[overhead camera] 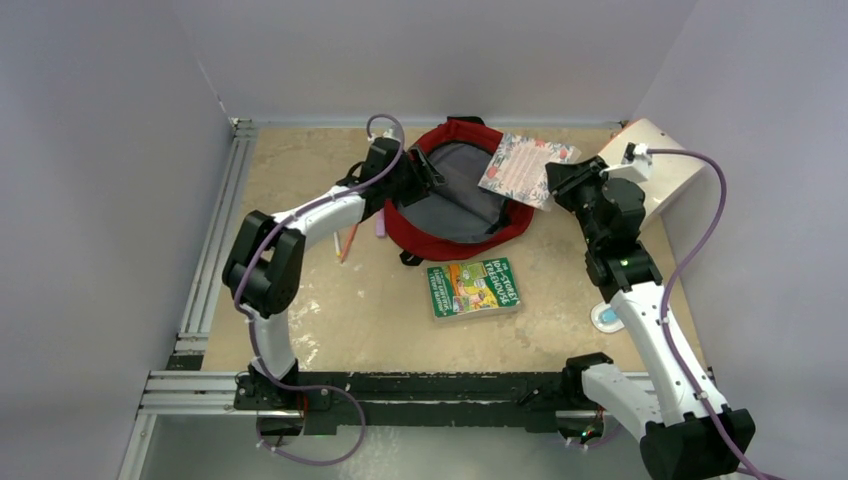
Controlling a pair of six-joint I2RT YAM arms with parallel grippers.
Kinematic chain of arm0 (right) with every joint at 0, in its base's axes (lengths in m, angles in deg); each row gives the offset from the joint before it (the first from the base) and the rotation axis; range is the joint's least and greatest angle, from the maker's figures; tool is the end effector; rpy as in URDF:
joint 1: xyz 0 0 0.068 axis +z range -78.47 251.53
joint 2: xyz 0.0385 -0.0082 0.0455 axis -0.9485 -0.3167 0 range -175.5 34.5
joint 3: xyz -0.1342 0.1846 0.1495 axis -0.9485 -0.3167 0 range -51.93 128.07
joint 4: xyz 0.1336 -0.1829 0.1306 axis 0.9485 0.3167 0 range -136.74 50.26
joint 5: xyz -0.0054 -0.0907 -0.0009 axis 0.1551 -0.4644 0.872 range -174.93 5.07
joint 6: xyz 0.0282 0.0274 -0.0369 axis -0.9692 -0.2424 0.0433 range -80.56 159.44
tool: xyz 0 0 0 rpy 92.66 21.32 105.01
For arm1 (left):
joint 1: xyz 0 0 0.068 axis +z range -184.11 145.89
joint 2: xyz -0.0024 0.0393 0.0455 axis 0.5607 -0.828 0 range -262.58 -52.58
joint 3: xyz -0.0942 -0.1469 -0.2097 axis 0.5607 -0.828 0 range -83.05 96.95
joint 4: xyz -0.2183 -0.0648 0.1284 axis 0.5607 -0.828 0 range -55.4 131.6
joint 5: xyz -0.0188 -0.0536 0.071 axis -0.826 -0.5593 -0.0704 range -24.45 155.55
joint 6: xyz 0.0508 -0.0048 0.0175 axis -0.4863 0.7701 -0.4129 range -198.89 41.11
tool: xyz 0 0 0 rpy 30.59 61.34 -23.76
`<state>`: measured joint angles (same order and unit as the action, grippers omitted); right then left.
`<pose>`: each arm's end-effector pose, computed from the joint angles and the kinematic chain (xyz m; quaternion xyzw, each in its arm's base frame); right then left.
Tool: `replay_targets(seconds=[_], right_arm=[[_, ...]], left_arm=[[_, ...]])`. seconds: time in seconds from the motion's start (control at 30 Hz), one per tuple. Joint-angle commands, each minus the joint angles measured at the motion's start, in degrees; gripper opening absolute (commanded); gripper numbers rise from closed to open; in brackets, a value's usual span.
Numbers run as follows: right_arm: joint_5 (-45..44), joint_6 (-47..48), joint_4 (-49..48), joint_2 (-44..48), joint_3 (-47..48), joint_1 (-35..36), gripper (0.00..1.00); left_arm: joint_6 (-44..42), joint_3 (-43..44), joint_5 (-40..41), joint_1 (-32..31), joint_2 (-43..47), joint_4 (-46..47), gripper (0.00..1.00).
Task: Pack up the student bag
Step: Pick up the book from the center of the board, then place the book in the student bag.
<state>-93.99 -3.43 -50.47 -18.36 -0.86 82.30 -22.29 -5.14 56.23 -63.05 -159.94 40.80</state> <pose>0.2136 0.0349 0.3799 0.2461 0.6502 0.2744 0.6644 0.3786 -0.2161 0.2423 -0.1672 0.8489 -0.3889 0.3166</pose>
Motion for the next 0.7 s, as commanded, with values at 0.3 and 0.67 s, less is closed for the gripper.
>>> replay_targets(seconds=[0.3,0.67], right_arm=[[-0.19,-2.98,-4.45,2.71,-0.28,-0.04,0.0],[-0.02,-3.55,-3.92,3.49,-1.5,-0.04,0.0]], left_arm=[[9.89,4.87,2.96,0.14,-10.49,9.0,0.59],[12.68,8.95,1.03,0.34,-17.69,12.77,0.59]])
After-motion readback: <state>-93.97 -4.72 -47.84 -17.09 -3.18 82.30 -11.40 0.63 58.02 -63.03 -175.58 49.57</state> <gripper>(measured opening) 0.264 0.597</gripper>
